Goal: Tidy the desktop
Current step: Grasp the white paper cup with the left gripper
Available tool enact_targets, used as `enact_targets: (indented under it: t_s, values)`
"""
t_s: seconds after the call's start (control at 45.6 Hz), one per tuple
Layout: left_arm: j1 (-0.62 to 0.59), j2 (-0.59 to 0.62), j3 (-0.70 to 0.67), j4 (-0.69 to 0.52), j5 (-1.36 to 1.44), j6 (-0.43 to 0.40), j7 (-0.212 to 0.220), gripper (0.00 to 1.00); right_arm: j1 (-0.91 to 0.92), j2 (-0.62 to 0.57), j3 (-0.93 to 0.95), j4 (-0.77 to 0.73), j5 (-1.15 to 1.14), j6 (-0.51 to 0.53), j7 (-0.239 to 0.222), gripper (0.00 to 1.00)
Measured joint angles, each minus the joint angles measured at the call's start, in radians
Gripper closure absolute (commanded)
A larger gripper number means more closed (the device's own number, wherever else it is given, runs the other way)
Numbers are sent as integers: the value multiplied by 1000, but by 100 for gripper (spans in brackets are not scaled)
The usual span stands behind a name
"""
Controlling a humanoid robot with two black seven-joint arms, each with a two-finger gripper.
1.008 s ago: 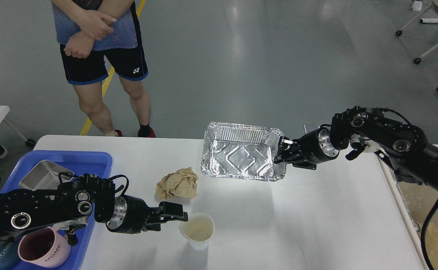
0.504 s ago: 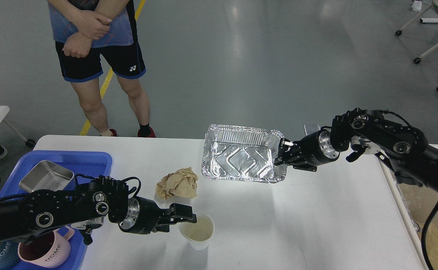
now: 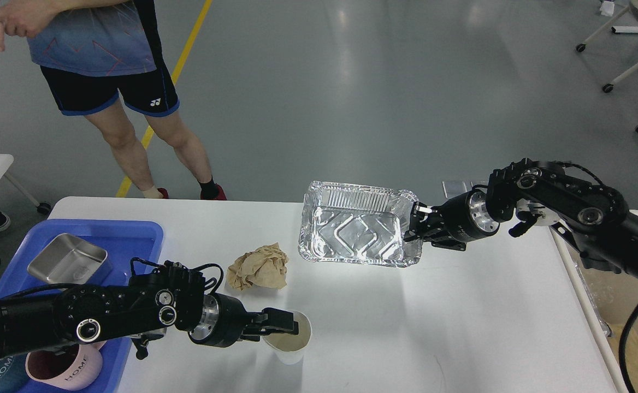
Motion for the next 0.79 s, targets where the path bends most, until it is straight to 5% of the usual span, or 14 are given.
enact_targets:
  t_s: [0.307, 0.526, 0.592, 0.789]
  values:
    - [6, -7, 7, -2, 79, -8, -28, 71, -6, 0, 1, 0, 0, -3, 1, 100]
    - [12, -2, 9, 5, 80, -8, -16, 85, -8, 0, 1, 0, -1, -4, 1, 100]
    - [16, 2, 9, 6, 80, -8, -11, 98, -8, 0, 1, 0, -2, -4, 1, 100]
    - [16, 26, 8, 7, 80, -16, 9, 100, -8, 0, 1, 0, -2, -5, 0, 100]
